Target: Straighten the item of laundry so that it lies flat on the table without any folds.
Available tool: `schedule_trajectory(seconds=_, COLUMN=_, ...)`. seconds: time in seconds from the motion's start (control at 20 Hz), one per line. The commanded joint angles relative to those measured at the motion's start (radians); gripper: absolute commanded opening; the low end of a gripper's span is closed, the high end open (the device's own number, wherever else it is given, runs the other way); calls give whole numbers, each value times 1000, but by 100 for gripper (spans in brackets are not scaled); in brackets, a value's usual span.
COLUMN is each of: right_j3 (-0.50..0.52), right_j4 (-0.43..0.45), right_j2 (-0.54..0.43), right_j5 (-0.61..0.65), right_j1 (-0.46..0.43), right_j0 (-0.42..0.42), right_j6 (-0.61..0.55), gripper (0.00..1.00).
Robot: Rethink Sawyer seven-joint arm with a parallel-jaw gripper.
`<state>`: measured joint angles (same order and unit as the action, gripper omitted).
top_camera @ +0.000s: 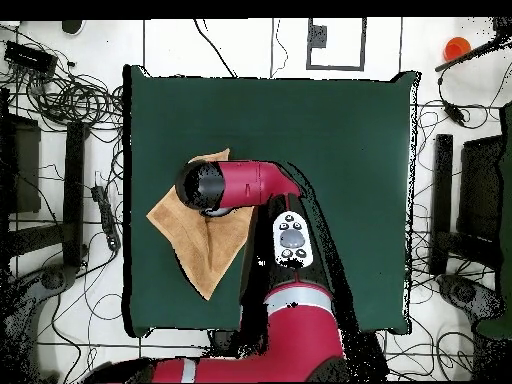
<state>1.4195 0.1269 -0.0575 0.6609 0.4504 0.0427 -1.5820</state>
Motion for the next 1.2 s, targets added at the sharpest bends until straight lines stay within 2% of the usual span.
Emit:
schedule_trajectory(seconds=0.05, right_j3=143, right_j4=37, right_j2=-13, right_j5=-78, right_j1=-19, right_j0=-30, right_j6=-148, gripper=100)
schedule_trajectory(seconds=0.35, right_j3=197, right_j4=38, right_j2=-15, right_j5=-102, right_j1=1, right_j0=-12, right_j6=-134, gripper=100)
schedule_trajectory(seconds=0.75, right_j3=179, right_j4=30, right_j2=-12, right_j5=-68, right_j1=15, right_j0=8, right_j6=-112, gripper=100)
schedule_trajectory(seconds=1.05, right_j3=144, right_j4=26, right_j2=-27, right_j5=-77, right_j1=-23, right_j0=21, right_j6=-101, gripper=100)
schedule_trajectory(seconds=1.2, right_j3=131, right_j4=26, right_j2=-57, right_j5=-122, right_j1=-60, right_j0=49, right_j6=-81, gripper=100)
